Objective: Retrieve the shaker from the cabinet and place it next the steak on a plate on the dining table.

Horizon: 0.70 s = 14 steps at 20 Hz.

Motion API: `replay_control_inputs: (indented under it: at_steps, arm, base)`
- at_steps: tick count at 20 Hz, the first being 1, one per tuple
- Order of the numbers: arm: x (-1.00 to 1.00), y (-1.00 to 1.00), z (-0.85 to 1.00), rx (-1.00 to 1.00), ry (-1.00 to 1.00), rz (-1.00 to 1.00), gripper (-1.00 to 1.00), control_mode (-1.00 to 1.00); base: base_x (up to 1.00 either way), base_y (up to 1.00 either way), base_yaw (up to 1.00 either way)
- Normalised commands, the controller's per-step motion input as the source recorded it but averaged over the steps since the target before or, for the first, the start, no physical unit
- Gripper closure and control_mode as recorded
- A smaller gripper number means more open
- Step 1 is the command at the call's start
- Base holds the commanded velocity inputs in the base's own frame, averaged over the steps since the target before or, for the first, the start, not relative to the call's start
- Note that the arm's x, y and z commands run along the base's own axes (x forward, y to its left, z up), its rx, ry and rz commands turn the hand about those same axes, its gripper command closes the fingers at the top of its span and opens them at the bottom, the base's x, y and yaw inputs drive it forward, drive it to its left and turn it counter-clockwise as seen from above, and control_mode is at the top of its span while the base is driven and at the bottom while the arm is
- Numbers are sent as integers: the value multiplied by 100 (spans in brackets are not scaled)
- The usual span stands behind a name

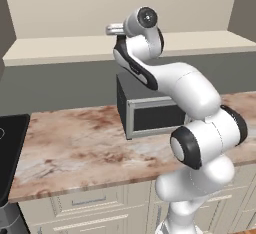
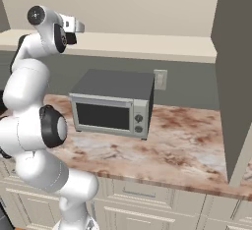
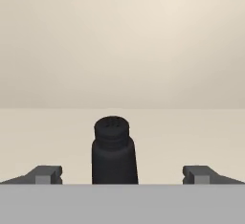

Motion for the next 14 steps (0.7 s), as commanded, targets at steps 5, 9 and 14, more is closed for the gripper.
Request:
replay_control_inputs:
  at_steps: [5, 9, 14]
  arm:
    - [17, 13, 0, 0, 0, 0, -100, -100]
    - [10, 18, 0, 0, 0, 0, -100, -100]
    - [13, 1, 0, 0, 2, 0, -100, -100]
  base:
    - [0, 0, 0]
    - [0, 0, 0]
    - [0, 0, 0]
